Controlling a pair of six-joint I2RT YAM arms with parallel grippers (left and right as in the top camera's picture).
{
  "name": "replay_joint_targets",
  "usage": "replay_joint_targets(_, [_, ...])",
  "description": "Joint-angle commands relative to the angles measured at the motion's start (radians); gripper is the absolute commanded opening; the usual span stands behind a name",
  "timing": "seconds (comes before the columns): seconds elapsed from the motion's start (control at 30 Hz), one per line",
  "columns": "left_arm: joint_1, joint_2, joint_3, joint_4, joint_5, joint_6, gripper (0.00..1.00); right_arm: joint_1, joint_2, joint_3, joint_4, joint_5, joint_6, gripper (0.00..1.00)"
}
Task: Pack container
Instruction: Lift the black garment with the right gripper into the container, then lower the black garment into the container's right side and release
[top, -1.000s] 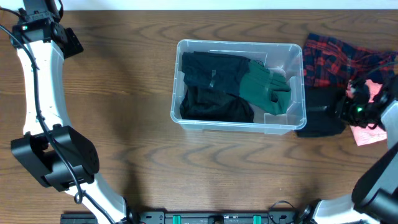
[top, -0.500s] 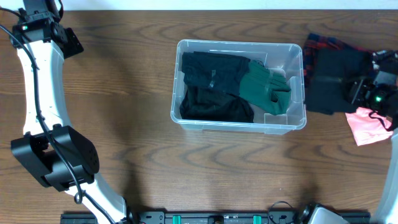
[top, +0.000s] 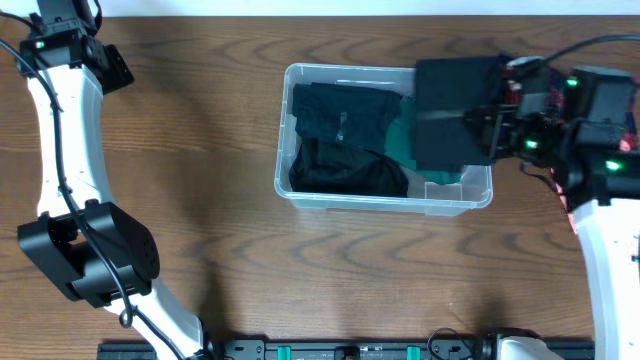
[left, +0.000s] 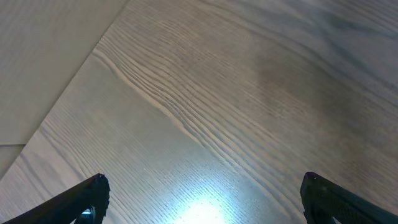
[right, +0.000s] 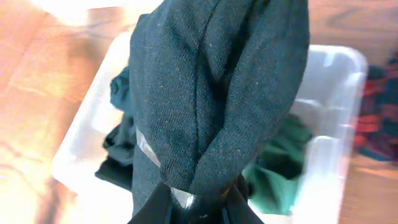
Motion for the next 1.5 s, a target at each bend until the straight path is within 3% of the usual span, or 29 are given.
replay_joint_targets(0.0, [0.002, 0.005, 0.000, -0.003, -0.013, -0.002, 0.98, 0.053, 0.026, 0.025, 0.003, 0.072, 0.106, 0.01])
replay_joint_targets(0.4, [0.002, 0.005, 0.000, -0.003, -0.013, -0.002, 0.98, 0.088, 0.102, -0.044, 0.002, 0.090, 0.240, 0.01])
replay_joint_targets(1.27, [0.002, 0.005, 0.000, -0.003, -0.013, -0.002, 0.98, 0.166, 0.108, -0.243, 0.013, 0.138, 0.261, 0.02])
replay_joint_targets(1.47, [0.002, 0.005, 0.000, -0.003, -0.013, -0.002, 0.98, 0.165, 0.108, -0.244, 0.011, 0.145, 0.188, 0.12])
